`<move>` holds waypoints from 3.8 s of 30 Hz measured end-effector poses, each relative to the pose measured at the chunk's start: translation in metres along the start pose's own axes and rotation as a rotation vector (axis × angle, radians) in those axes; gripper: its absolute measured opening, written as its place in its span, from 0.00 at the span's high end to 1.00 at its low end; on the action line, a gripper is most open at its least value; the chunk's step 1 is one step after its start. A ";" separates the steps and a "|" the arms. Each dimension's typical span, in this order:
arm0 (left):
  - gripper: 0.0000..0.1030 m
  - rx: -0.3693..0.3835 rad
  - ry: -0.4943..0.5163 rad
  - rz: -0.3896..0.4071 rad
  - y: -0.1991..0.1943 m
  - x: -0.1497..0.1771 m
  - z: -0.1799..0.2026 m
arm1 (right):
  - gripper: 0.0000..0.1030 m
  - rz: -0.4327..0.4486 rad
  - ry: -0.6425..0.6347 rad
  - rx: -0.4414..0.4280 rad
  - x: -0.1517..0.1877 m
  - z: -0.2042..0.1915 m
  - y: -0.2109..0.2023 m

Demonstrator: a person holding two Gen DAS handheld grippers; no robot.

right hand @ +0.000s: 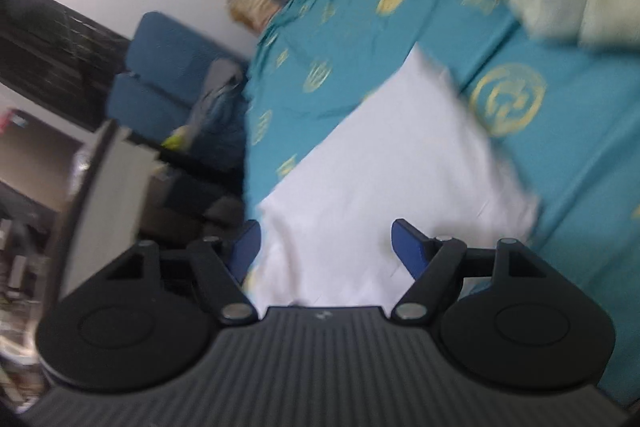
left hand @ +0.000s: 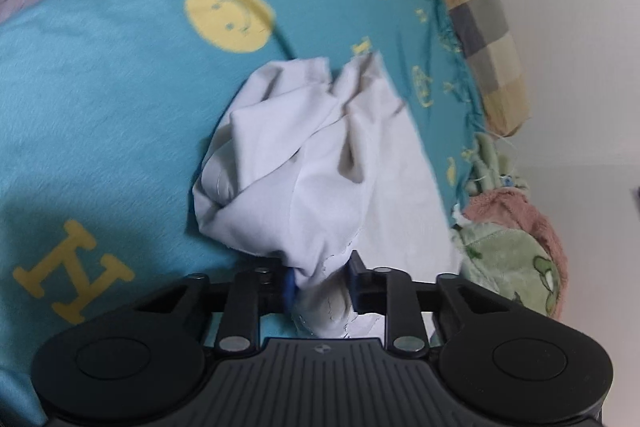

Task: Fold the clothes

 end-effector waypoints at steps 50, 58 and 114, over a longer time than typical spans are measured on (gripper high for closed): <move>0.84 0.558 0.362 -0.099 0.078 0.073 0.452 | 0.83 0.598 0.037 -0.116 -0.259 -0.019 -0.243; 0.83 0.630 0.647 -0.174 0.197 0.176 0.518 | 0.83 0.752 -0.048 0.038 -0.310 0.039 -0.305; 0.00 0.264 1.370 0.242 -0.072 0.270 0.316 | 0.19 0.796 -0.571 0.557 0.015 -0.048 -0.290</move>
Point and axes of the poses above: each gripper's, at about its wrist camera, not at the fingertips, and y roughly the way its jaws point, z to its right, x to its underside, the point moved 1 cm from there along y, roughly the way its jaws point, and after that the axes turned 2 degrees about x, right-handed, at the moved point
